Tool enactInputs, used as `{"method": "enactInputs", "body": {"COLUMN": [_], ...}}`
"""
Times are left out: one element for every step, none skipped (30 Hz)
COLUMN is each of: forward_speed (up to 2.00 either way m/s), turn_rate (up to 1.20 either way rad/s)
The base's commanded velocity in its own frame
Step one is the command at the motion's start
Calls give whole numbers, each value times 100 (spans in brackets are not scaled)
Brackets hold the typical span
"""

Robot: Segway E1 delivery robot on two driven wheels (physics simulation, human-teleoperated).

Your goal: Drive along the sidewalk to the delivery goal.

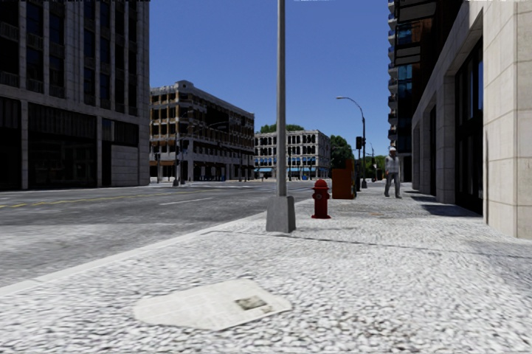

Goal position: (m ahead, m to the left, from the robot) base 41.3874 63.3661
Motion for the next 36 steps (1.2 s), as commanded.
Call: {"method": "enactInputs", "body": {"forward_speed": [152, 152, 152, 152, 153, 153, 153, 153, 153, 153, 153, 153, 153, 153, 153, 153, 153, 153, 153, 153, 153, 153, 153, 153, 154, 154, 158, 160, 160, 160, 160, 160, 160, 160, 160, 160], "turn_rate": [-61, -61, -61, -61, -61, -61, -61, -9, 0, 0, 0, 0, 0, 0, 0, 0, 0, 0, 0, 0, 0, 0, 0, 0, 0, 0, 0, 0, -29, -29, -41, -44, -45, -45, -45, -46]}}
